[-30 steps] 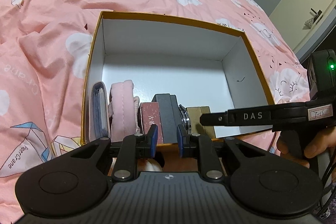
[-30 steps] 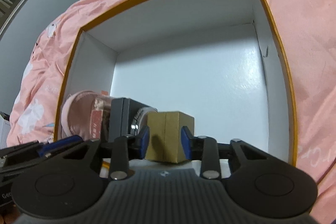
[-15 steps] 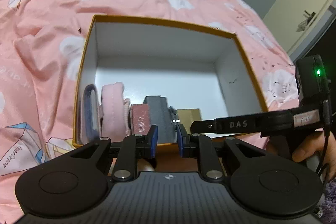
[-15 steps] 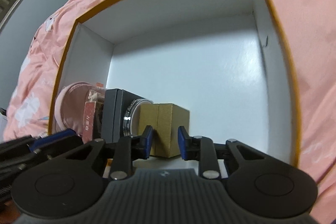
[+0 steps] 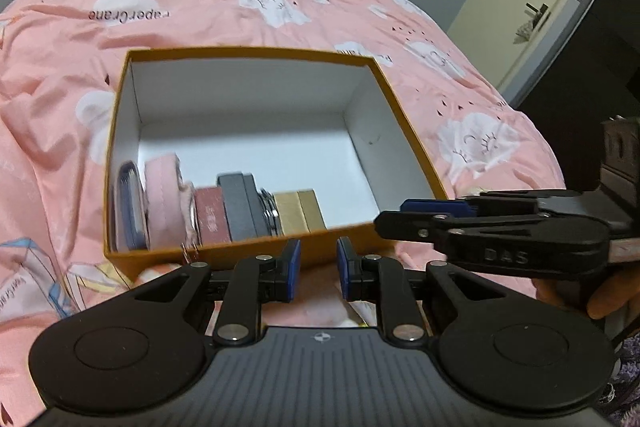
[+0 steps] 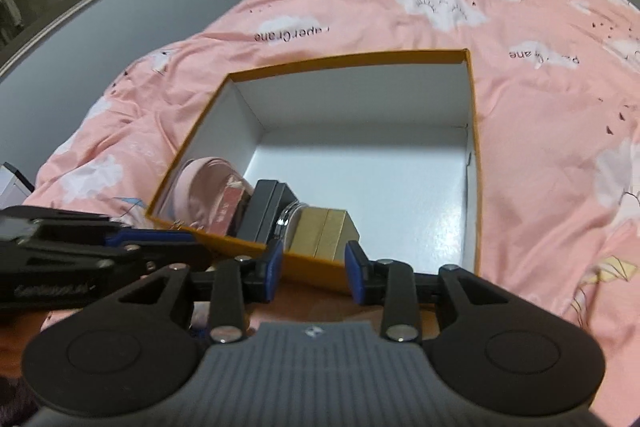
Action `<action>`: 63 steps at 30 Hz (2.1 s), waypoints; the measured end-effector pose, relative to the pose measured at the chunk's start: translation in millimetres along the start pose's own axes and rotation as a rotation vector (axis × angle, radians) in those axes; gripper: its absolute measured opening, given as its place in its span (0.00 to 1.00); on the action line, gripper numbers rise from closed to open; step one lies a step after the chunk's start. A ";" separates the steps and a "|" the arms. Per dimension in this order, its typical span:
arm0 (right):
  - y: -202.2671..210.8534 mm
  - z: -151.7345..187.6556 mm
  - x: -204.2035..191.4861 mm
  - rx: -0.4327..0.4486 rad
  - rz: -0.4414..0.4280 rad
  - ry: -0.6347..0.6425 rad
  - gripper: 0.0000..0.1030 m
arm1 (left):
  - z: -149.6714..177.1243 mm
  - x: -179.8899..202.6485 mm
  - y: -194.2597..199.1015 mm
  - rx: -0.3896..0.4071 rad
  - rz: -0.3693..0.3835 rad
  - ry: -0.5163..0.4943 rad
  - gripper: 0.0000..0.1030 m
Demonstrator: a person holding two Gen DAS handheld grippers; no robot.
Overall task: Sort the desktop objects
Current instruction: 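Open both grippers and lift them out of the box, then move left gripper to the yellow tape measure while right gripper approaches the white charger, then grasp the yellow tape measure with left gripper while right gripper grasps the white charger plug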
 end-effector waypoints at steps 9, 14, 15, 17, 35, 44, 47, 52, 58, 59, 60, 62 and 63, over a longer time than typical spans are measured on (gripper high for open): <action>6.9 47.0 19.0 -0.101 0.100 -0.048 0.35 | 28.2 7.6 -22.8 -0.165 0.038 -0.001 0.20; 9.5 79.1 38.5 -0.180 0.167 -0.101 0.35 | 44.6 15.6 -45.2 -0.269 0.055 -0.022 0.23; 10.0 84.1 41.1 -0.191 0.180 -0.102 0.35 | 47.9 20.5 -49.2 -0.288 0.052 -0.050 0.25; 10.0 89.8 44.0 -0.207 0.199 -0.101 0.36 | 54.8 32.8 -57.8 -0.331 0.038 -0.127 0.34; -1.1 87.9 71.8 -0.208 0.128 -0.132 0.39 | 95.0 74.8 -120.7 -0.509 -0.078 -0.496 0.44; -12.3 89.9 79.0 -0.213 0.067 -0.161 0.39 | 108.6 78.7 -137.1 -0.469 -0.207 -0.596 0.56; -17.2 88.7 80.5 -0.212 0.049 -0.189 0.40 | 112.1 81.3 -137.5 -0.461 -0.235 -0.638 0.56; -26.2 85.9 81.9 -0.207 0.051 -0.212 0.41 | 108.5 77.4 -124.5 -0.410 -0.282 -0.639 0.46; -37.0 78.5 77.0 -0.204 0.070 -0.191 0.42 | 103.2 70.1 -107.6 -0.364 -0.262 -0.596 0.36; -39.0 77.2 74.7 -0.207 0.078 -0.181 0.42 | 101.7 68.9 -104.6 -0.352 -0.265 -0.589 0.35; -40.6 76.5 73.2 -0.209 0.087 -0.170 0.41 | 100.4 67.8 -101.5 -0.339 -0.269 -0.584 0.35; -42.1 75.0 70.0 -0.210 0.109 -0.147 0.38 | 97.6 65.9 -94.7 -0.309 -0.282 -0.578 0.34; -41.8 75.0 70.3 -0.208 0.110 -0.145 0.38 | 96.4 64.6 -92.4 -0.300 -0.285 -0.572 0.33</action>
Point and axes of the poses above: each gripper's, at about its wrist camera, not at the fingertips, and y roughly against the way its jaws point, x to its right, z to its underside, the point moved 3 cm from there along -y, roughly the way its jaws point, and after that the axes turned 6 degrees about y, right-handed, at the moved point
